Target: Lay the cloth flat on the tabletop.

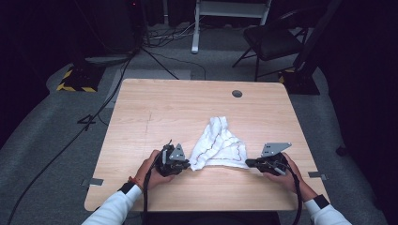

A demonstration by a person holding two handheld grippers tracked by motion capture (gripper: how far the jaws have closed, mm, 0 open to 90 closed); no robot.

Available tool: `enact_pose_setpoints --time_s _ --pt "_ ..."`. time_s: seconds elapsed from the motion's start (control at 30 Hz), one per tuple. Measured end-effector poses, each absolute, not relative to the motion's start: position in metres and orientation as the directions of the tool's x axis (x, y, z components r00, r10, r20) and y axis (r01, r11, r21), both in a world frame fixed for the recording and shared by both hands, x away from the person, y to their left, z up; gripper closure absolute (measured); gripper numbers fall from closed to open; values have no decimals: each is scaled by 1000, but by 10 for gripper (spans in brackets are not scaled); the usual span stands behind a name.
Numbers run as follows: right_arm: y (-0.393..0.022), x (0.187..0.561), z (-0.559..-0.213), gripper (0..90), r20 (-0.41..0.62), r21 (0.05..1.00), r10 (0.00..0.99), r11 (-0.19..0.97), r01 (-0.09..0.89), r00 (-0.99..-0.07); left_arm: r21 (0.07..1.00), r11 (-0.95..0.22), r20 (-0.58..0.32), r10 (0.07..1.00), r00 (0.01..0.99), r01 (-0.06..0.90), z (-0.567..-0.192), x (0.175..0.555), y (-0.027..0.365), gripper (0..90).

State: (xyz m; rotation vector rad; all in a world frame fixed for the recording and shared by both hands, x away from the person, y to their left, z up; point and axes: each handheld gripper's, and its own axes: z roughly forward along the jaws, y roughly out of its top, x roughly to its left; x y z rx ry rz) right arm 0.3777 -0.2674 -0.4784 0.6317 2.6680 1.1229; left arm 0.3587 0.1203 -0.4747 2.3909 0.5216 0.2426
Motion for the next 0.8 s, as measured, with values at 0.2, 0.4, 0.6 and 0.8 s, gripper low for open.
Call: enact_pose_setpoints --time_s 0.2,0.4,0.6,0.8 --pt "-272 374 -478 865 -6 721 471 613 322 -882 674 -666 33 460 888 320 -471 347 127 615" --pt "-275 378 -474 724 -13 736 508 588 336 -862 697 -627 25 505 862 347 -467 353 105 318" --pt "-271 391 -466 592 -67 758 549 571 316 -833 700 -661 94 460 883 270 -461 367 66 272" --pt "-254 413 -465 529 -92 761 549 577 297 -830 693 -675 93 432 897 253 -462 391 30 272"
